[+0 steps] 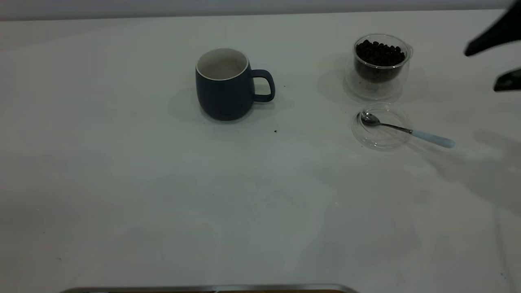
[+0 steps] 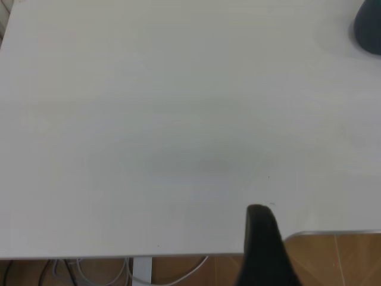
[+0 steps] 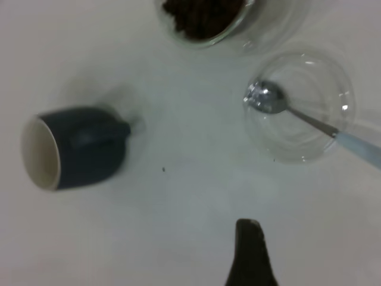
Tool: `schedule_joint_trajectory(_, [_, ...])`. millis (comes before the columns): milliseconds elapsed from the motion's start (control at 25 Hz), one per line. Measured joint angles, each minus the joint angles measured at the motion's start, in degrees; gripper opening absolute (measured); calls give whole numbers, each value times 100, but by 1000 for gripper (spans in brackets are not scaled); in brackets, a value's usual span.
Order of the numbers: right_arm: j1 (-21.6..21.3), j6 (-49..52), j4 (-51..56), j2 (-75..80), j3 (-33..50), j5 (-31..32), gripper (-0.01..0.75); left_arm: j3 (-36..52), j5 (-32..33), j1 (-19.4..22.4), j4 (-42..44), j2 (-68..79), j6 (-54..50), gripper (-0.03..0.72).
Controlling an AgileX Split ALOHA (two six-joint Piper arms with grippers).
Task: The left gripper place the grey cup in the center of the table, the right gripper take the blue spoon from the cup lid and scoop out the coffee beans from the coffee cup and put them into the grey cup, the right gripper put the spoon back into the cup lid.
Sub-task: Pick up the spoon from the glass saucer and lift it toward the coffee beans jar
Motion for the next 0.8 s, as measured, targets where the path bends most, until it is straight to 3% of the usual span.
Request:
schedule_joint_trajectory(80, [-261, -992, 908, 46, 379, 279, 592, 0, 0, 0, 0, 0, 0, 548])
schedule_joint_trajectory(200, [-546, -1681, 1358, 328, 630, 648, 592, 0, 0, 0, 0, 0, 0, 548])
schedule_joint_trajectory(800, [-1021, -2623, 1467, 3159, -39, 2043, 592, 0, 0, 0, 0, 0, 0, 548])
